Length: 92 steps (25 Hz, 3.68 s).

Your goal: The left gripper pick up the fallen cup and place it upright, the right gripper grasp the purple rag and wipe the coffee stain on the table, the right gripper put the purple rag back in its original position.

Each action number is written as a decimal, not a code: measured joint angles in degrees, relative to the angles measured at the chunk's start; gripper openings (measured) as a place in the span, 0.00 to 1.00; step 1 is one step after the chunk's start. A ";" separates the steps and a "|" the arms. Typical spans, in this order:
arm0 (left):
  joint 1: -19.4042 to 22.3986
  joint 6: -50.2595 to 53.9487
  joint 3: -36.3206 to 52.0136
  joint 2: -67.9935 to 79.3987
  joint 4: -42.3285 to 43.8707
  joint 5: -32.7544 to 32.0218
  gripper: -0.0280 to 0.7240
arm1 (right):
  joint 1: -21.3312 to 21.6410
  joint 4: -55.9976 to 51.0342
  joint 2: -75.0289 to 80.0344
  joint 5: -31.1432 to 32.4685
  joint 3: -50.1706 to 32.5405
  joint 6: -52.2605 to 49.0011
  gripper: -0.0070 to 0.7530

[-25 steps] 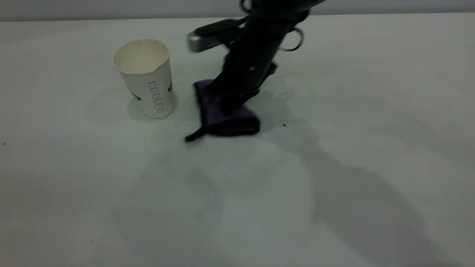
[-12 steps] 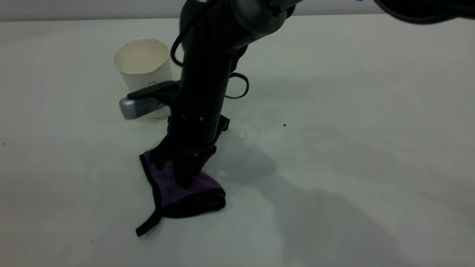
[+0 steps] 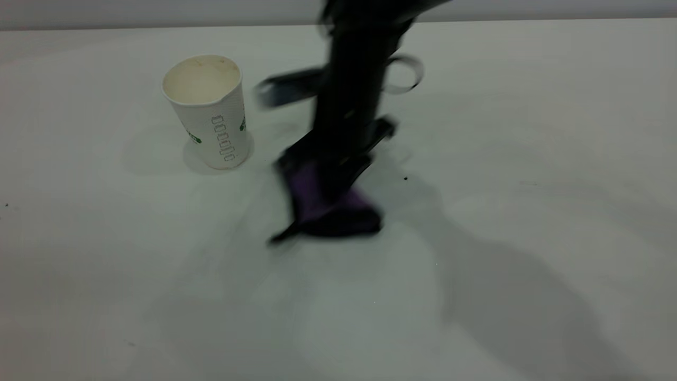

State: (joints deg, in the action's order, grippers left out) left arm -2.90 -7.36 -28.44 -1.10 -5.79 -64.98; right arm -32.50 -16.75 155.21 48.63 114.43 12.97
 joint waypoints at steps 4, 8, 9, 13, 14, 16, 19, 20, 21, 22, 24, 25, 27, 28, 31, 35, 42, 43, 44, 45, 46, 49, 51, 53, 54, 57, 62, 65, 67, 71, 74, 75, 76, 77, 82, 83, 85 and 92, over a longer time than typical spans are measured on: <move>0.00 0.00 0.00 0.00 0.00 0.00 0.70 | 6.94 5.26 0.06 -0.25 1.89 -1.54 0.08; 0.00 -0.04 0.00 0.00 0.00 0.00 0.70 | 12.82 5.60 0.09 1.84 2.21 -2.17 0.08; 0.00 -0.04 0.00 0.00 0.00 0.00 0.70 | 13.84 4.74 0.17 2.43 2.21 -2.17 0.08; 0.00 -0.04 0.00 0.00 -0.01 0.00 0.70 | 14.68 0.84 0.37 3.16 2.21 -0.87 0.08; 0.00 -0.04 0.00 0.00 -0.01 0.00 0.70 | 14.33 -0.48 0.42 3.22 2.21 -0.35 0.08; 0.00 -0.04 0.00 0.00 -0.01 0.00 0.70 | 12.73 -3.18 0.60 2.89 2.21 0.81 0.08; 0.00 -0.04 0.00 0.00 -0.01 0.00 0.70 | 8.68 -6.68 0.87 1.96 2.21 2.32 0.09; 0.00 -0.04 0.00 0.00 -0.01 0.00 0.70 | 7.04 -7.28 0.94 1.91 2.21 2.55 0.09; 0.00 -0.04 0.00 0.00 -0.01 0.00 0.70 | 5.38 -7.68 1.00 1.98 2.21 2.74 0.09; 0.00 -0.04 0.00 0.00 -0.01 0.00 0.70 | 4.05 -7.88 1.06 2.22 2.21 2.83 0.09; 0.00 -0.04 0.00 0.00 -0.01 0.00 0.70 | 0.93 -7.95 1.12 3.41 2.21 3.34 0.09; 0.00 -0.04 0.00 0.00 -0.01 0.00 0.70 | -0.33 -7.99 1.12 4.32 2.21 3.66 0.09; 0.00 -0.04 0.00 0.00 -0.01 0.00 0.70 | -3.45 -8.07 1.12 6.45 2.21 3.88 0.09; 0.00 -0.04 0.00 0.00 -0.01 0.00 0.70 | -4.99 -8.14 1.12 7.76 2.21 4.02 0.09; 0.00 -0.04 0.00 0.00 -0.01 0.00 0.70 | -8.79 -8.21 1.16 11.20 2.21 5.40 0.09; 0.00 -0.04 0.00 0.00 -0.01 0.00 0.70 | -10.76 -6.30 1.17 13.28 2.21 6.25 0.09; 0.00 0.01 0.00 0.00 -0.01 0.00 0.70 | -3.00 5.37 1.12 13.16 2.21 0.19 0.10; 0.00 0.01 0.00 0.00 -0.01 0.00 0.70 | -1.38 6.43 1.12 13.32 2.27 -0.23 0.11; 0.00 0.01 0.00 0.00 -0.01 0.00 0.70 | 0.67 7.60 1.02 13.56 2.32 -0.47 0.11; 0.00 0.01 0.00 0.00 -0.01 0.00 0.70 | 2.89 8.72 1.02 13.90 2.35 -0.61 0.11; 0.00 0.01 0.00 0.00 -0.01 0.00 0.70 | 5.19 9.64 0.95 14.29 2.40 -0.84 0.11; 0.00 0.01 0.00 0.00 -0.01 0.00 0.70 | 12.00 11.17 0.83 15.16 2.40 -1.65 0.11; 0.00 0.01 0.00 0.00 -0.01 0.00 0.70 | 16.10 11.58 0.73 15.29 2.40 -2.03 0.11; 0.00 0.01 0.00 0.00 -0.01 0.00 0.70 | 19.98 11.71 0.67 15.12 2.40 -2.22 0.12; 0.00 0.01 0.00 0.00 -0.01 0.00 0.70 | 21.38 11.64 0.67 14.91 2.40 -2.28 0.12; 0.00 0.01 0.00 0.00 -0.01 0.00 0.70 | 24.88 9.74 0.67 14.78 2.40 -2.16 0.16; 0.00 0.01 0.00 0.00 -0.01 0.00 0.70 | 26.12 5.31 0.60 15.55 2.35 2.46 0.33; 0.00 0.01 0.00 0.00 -0.01 0.00 0.70 | 26.12 1.00 -0.23 16.39 2.22 5.35 0.47; 0.00 0.01 0.00 0.00 -0.01 0.00 0.70 | 26.12 -1.34 -2.10 17.79 2.16 6.07 0.53; 0.00 0.01 0.00 0.00 -0.01 0.00 0.70 | 26.12 -2.08 -10.18 19.58 2.16 6.26 0.55; 0.00 0.01 0.00 0.00 -0.01 0.00 0.70 | 26.12 -2.18 -17.58 20.05 1.64 6.05 0.53; 0.00 0.01 0.00 0.00 -0.01 0.00 0.70 | 26.12 -2.18 -19.66 20.18 1.19 5.54 0.52; 0.00 0.01 0.00 0.00 -0.01 0.00 0.70 | 26.12 -2.04 -22.24 20.26 0.49 5.01 0.51; 0.00 0.01 0.00 0.00 -0.01 0.00 0.70 | 26.12 -1.76 -25.01 20.38 -0.31 4.74 0.51; 0.00 -0.02 0.00 0.00 -0.01 0.00 0.70 | 26.12 -0.09 -41.12 20.89 -9.60 4.09 0.49; 0.00 -0.02 0.00 0.00 -0.01 0.00 0.70 | 26.12 0.11 -44.89 21.11 -12.21 3.81 0.49; 0.00 -0.02 0.00 0.00 -0.01 0.00 0.70 | 26.12 0.35 -51.68 21.44 -17.35 3.07 0.49; 0.00 -0.02 0.00 0.00 -0.01 0.00 0.70 | 26.12 3.25 -74.88 21.81 -37.59 -0.09 0.49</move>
State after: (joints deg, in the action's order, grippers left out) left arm -2.90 -7.38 -28.44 -1.10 -5.80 -64.98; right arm -6.38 -13.49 80.32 70.44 76.85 12.88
